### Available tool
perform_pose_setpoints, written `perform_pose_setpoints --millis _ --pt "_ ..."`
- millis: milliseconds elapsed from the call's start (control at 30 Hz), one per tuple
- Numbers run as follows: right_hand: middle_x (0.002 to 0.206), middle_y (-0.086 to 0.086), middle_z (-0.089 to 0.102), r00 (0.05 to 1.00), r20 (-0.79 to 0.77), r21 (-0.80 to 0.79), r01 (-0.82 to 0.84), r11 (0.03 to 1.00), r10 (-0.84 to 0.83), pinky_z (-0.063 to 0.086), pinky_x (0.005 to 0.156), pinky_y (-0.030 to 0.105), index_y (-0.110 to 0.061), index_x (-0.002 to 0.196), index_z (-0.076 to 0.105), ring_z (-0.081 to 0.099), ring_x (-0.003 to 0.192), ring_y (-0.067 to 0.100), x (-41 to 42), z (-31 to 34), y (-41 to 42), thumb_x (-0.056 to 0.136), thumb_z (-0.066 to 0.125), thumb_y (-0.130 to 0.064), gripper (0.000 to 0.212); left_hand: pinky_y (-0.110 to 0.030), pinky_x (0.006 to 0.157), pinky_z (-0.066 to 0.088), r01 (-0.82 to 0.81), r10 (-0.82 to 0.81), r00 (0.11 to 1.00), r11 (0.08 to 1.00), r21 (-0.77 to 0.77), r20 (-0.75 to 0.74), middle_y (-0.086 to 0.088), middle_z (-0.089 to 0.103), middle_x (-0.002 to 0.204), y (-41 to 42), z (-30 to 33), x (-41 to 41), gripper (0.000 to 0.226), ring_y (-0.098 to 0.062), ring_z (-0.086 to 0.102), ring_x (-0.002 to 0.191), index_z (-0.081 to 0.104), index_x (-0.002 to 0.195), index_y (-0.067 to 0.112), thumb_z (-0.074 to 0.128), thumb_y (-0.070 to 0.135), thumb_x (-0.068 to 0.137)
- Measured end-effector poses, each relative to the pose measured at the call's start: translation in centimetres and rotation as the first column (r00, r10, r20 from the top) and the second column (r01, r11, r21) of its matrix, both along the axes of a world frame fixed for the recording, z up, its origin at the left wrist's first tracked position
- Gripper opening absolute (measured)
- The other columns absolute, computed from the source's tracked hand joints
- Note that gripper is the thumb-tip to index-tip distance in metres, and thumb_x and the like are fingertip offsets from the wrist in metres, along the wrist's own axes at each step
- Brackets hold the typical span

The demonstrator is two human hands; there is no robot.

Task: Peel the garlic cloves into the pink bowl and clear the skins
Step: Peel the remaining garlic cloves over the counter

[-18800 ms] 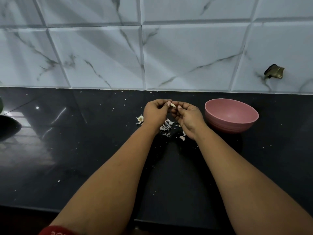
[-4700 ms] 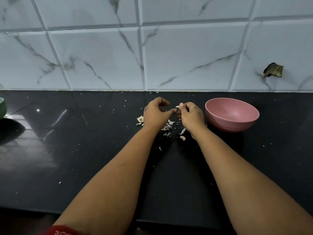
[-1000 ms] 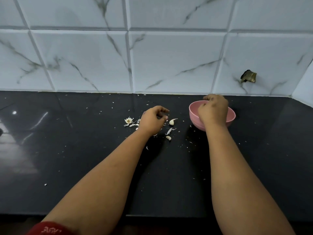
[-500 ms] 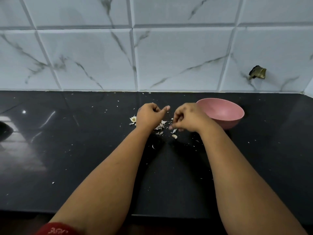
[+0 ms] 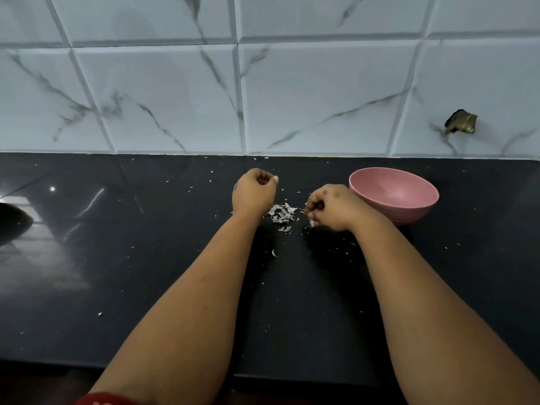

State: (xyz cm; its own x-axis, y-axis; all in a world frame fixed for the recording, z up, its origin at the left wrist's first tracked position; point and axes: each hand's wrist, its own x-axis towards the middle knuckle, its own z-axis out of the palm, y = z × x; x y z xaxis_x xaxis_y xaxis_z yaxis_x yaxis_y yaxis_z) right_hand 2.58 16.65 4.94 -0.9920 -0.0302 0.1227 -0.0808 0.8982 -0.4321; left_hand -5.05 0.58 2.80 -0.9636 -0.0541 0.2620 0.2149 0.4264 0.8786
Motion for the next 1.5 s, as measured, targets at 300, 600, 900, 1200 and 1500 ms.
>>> perform_pose_setpoints --millis 300,600,900,1200,1500 --pt "0.073 -0.001 0.069 0.995 -0.095 0.024 0.039 0.999 -0.036 0.048 0.06 0.018 -0.016 0.083 0.075 0.066 0.066 0.012 0.4 0.7 -0.1 0.074 0.082 -0.017 0.011 -0.023 0.068 0.052 0.076 -0.077 0.997 0.996 -0.05 -0.012 0.008 0.07 0.068 0.3 -0.2 0.6 0.008 -0.006 0.064 0.066 0.071 0.073 0.023 0.075 0.026 0.08" --pt "0.076 -0.005 0.062 0.999 -0.009 0.067 0.036 0.997 -0.035 0.042 0.068 0.019 -0.02 0.085 0.072 0.061 0.076 0.015 -0.8 -1.0 -0.5 0.084 0.069 -0.011 0.009 -0.028 0.071 0.053 0.095 -0.097 0.995 0.989 -0.111 -0.016 0.006 0.07 0.07 0.9 -0.4 0.5 0.015 -0.011 0.067 0.076 0.068 0.072 0.023 0.073 0.035 0.081" --pt "0.084 0.005 0.066 0.925 -0.358 -0.256 0.035 0.966 -0.128 0.055 0.065 0.027 -0.009 0.097 0.072 0.065 0.059 0.014 -1.5 -1.5 -1.2 0.091 0.059 -0.004 0.015 -0.025 0.071 0.053 0.227 -0.225 0.972 0.973 0.028 -0.069 0.005 0.073 0.071 1.6 -0.4 1.0 0.01 -0.004 0.066 0.066 0.076 0.086 0.02 0.073 0.029 0.084" --pt "0.083 0.007 0.074 0.87 -0.442 -0.338 0.063 0.939 -0.217 0.053 0.073 0.023 -0.008 0.095 0.075 0.069 0.075 0.018 -2.0 -1.7 -2.3 0.086 0.066 -0.006 0.013 -0.027 0.074 0.054 0.242 -0.237 0.968 0.969 0.052 -0.087 0.004 0.071 0.078 1.9 -1.1 0.9 0.013 -0.009 0.065 0.071 0.075 0.096 0.015 0.073 0.018 0.084" --pt "0.072 -0.002 0.071 0.876 -0.381 -0.553 0.041 0.832 -0.296 0.06 0.074 0.036 -0.017 0.084 0.072 0.071 0.068 0.015 -2.1 -1.8 -1.7 0.084 0.071 -0.009 0.009 -0.024 0.066 0.053 0.228 -0.213 0.962 0.971 0.071 -0.172 0.009 0.067 0.071 2.1 -0.3 1.2 0.004 -0.004 0.061 0.064 0.071 0.083 0.019 0.075 0.019 0.083"
